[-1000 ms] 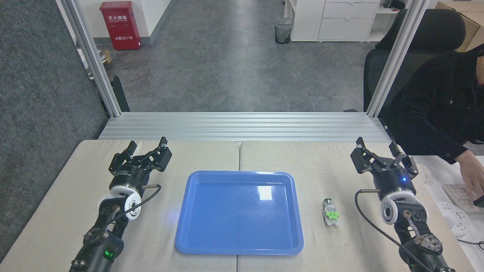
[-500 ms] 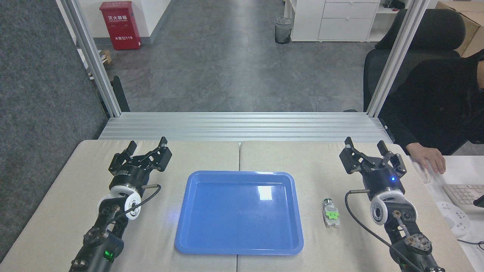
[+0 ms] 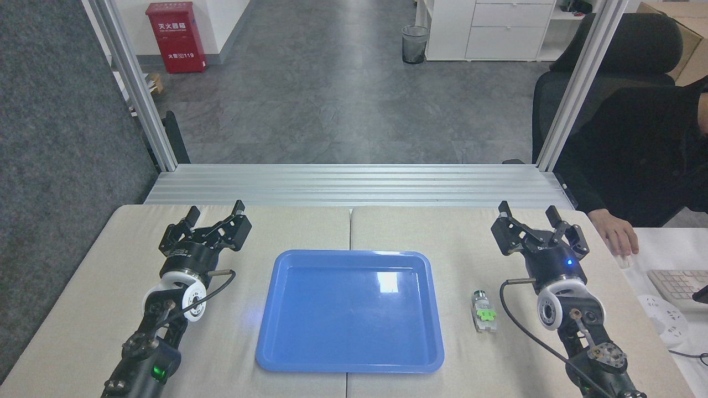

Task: Pick up switch part and place in tray

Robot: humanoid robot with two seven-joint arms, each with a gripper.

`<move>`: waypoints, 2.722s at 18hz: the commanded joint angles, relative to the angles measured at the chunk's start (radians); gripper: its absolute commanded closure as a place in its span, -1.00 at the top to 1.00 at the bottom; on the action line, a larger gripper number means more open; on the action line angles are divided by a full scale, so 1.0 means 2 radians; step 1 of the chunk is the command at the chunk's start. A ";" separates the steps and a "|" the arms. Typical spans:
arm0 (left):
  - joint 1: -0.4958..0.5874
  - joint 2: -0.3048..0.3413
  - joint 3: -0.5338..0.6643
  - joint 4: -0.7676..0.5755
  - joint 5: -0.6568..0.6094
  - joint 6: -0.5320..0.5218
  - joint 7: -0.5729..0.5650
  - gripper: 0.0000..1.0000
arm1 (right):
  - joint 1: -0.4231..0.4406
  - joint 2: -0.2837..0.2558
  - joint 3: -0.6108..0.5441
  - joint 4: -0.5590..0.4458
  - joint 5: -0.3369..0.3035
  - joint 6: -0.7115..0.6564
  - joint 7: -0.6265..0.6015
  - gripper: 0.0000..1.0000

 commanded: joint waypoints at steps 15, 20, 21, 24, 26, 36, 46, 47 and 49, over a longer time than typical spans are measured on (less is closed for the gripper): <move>0.000 0.000 0.000 0.000 0.000 0.000 0.000 1.00 | 0.002 -0.006 0.004 -0.014 0.000 -0.001 0.001 0.98; 0.000 0.000 0.000 0.000 0.000 0.000 0.000 1.00 | 0.002 -0.008 0.003 -0.018 0.000 -0.001 0.001 0.98; 0.000 0.000 0.000 0.000 0.000 0.000 0.000 1.00 | 0.003 -0.008 0.003 -0.020 0.000 -0.001 0.001 0.98; 0.000 0.000 0.000 0.000 0.000 0.000 0.000 1.00 | 0.005 -0.009 0.004 -0.024 0.000 -0.001 0.001 0.98; 0.000 0.000 0.000 0.000 0.000 0.000 0.000 1.00 | 0.008 -0.009 0.005 -0.027 0.000 -0.001 0.001 0.98; 0.000 0.000 0.000 0.000 0.000 0.000 0.000 1.00 | 0.099 -0.043 0.008 -0.074 -0.001 -0.025 0.073 0.98; 0.000 0.000 0.000 0.000 0.000 0.000 0.000 1.00 | 0.132 -0.039 0.021 -0.058 0.023 -0.042 0.111 0.98; 0.000 0.000 0.000 0.000 0.000 0.000 0.000 1.00 | 0.130 -0.039 0.027 -0.048 0.024 -0.038 0.111 0.98; 0.000 0.000 0.000 0.000 0.000 0.000 0.000 1.00 | 0.127 -0.038 0.048 -0.044 0.025 -0.037 0.111 0.98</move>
